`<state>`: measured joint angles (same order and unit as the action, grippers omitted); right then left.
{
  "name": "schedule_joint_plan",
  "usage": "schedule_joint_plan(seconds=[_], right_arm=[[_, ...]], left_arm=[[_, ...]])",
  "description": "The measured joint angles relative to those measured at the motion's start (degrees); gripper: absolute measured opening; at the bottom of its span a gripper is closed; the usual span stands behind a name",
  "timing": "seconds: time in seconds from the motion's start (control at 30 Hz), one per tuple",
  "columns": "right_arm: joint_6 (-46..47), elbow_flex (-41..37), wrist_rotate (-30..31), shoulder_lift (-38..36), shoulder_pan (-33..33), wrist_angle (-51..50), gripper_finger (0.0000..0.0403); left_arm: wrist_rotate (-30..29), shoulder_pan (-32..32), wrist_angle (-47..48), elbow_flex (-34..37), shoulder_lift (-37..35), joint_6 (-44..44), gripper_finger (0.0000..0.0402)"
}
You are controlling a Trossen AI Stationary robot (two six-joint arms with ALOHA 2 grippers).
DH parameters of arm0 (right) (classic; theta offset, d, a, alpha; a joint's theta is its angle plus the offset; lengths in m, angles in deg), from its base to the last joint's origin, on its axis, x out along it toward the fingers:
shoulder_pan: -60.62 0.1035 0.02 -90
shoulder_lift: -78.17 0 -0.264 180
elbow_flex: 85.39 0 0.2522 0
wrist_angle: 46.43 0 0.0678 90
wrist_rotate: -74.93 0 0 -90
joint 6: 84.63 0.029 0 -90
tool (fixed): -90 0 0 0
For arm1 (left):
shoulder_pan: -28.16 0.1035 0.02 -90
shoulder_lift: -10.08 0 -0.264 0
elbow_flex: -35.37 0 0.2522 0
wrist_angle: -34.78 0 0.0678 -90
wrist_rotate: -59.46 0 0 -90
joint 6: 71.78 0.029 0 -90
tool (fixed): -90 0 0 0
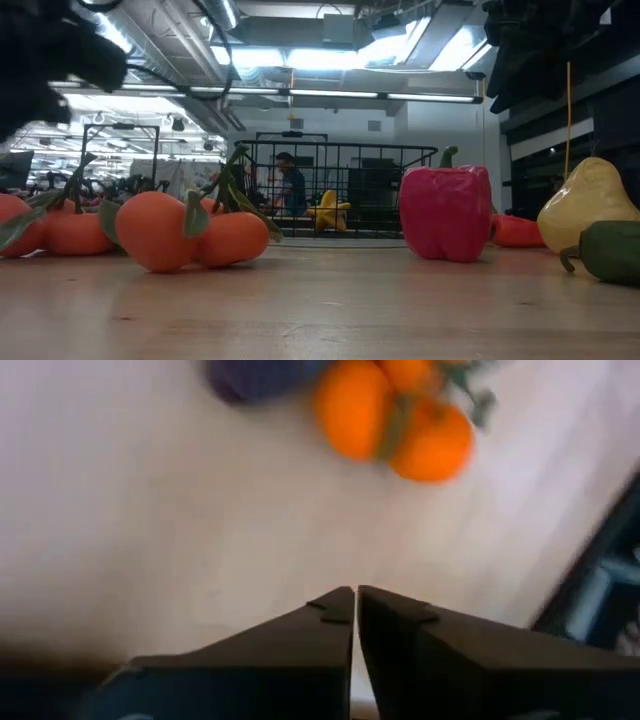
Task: Build produce basket
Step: Move the eggplant and tangerines to the bottom middle of the table
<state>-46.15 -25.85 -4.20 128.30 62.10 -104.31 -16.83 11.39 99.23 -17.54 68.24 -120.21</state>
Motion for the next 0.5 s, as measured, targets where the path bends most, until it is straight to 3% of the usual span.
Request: schedule_joint_plan(seconds=[0.2,0.3,0.4,0.5], right_arm=[[0.0,0.0,0.0,0.0,0.0,0.1,0.0143],[0.1,0.0,0.0,0.0,0.0,0.1,0.0143],[0.2,0.0,0.0,0.0,0.0,0.1,0.0143],[0.2,0.0,0.0,0.0,0.0,0.2,0.0143]], left_arm=[[-0.1,-6.2,-17.8,6.0,9.9,-2.6,0.0002],[-4.6,-6.0,-29.0,6.9,17.9,-2.6,0.0001],[-12.4,-4.3,-44.4,4.1,26.8,-0.1,0.0001],[-13.5,-2.7,-58.1,-3.0,34.2,12.0,0.0]])
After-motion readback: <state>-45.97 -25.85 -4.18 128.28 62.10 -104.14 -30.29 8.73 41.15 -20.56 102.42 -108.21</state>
